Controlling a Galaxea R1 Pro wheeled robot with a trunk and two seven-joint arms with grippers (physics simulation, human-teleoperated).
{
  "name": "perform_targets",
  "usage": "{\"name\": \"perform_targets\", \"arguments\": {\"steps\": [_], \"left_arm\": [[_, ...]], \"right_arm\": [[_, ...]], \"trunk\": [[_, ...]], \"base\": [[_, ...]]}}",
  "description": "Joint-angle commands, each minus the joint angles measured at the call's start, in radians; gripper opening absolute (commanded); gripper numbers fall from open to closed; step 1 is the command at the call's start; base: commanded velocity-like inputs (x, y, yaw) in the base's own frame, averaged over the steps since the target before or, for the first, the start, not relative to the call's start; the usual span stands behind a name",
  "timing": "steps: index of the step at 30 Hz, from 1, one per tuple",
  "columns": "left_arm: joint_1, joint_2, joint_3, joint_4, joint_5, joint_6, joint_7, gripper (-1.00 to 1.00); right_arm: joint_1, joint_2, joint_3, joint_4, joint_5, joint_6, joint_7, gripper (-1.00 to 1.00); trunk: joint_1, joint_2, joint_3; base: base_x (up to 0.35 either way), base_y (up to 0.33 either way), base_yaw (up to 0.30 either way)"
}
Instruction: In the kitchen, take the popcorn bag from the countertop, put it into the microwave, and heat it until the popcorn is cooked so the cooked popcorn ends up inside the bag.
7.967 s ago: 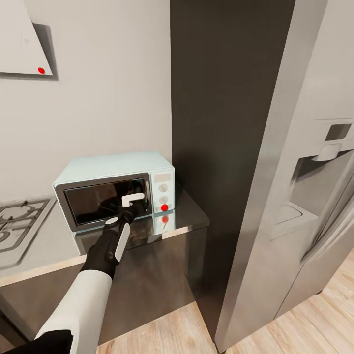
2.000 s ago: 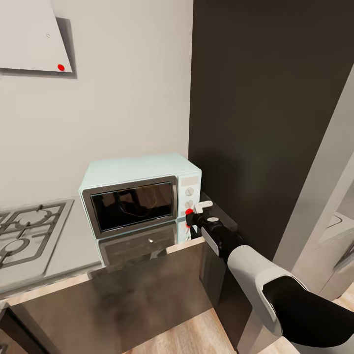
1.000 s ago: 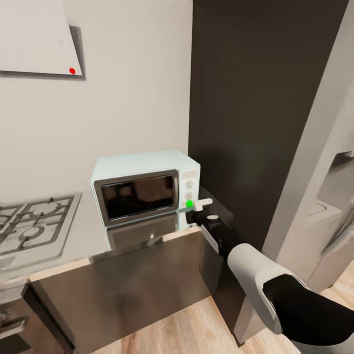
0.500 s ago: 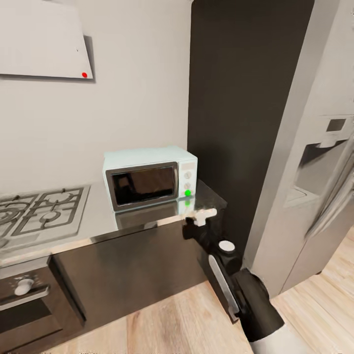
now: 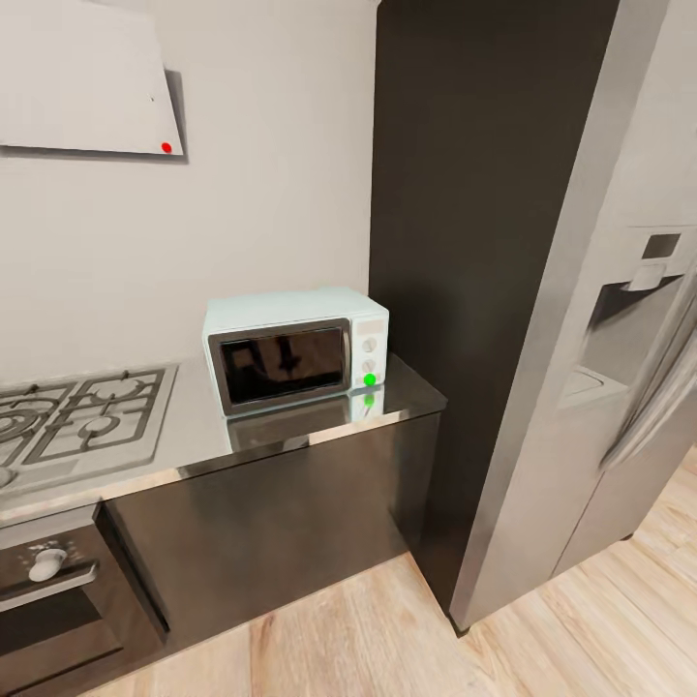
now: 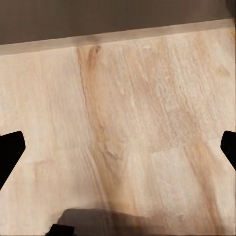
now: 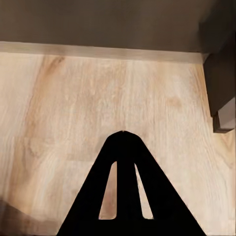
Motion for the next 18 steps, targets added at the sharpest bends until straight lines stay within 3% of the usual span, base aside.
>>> {"name": "perform_targets", "arguments": {"steps": [1,4,8,15,18], "left_arm": [[-0.018,-0.001,0.030,0.040,0.001,-0.002,0.001,1.00],[-0.026,-0.001,0.054,0.059,-0.001,-0.002,0.000,1.00],[-0.026,-0.001,0.058,0.061,-0.001,-0.002,-0.001,1.00],[-0.027,0.000,0.053,0.061,-0.004,-0.002,-0.001,1.00],[-0.029,0.002,0.054,0.061,-0.002,-0.002,-0.003,1.00]], "right_arm": [[-0.001,0.000,-0.002,0.056,-0.003,-0.020,0.001,-1.00],[-0.001,0.000,-0.012,0.081,-0.007,-0.034,0.000,-1.00],[-0.001,0.001,-0.059,0.084,-0.009,-0.034,-0.001,-1.00],[-0.001,0.001,-0.073,0.085,-0.012,-0.036,0.000,-1.00],[-0.001,0.000,-0.087,0.086,-0.038,-0.035,-0.001,-1.00]], "trunk": [[0.000,-0.001,-0.001],[0.000,-0.001,-0.001],[0.000,-0.001,-0.001],[0.000,-0.001,-0.001],[0.000,-0.001,-0.001]], "base": [[0.000,0.000,0.000],[0.000,0.000,0.000],[0.000,0.000,0.000],[0.000,0.000,0.000],[0.000,0.000,0.000]]}}
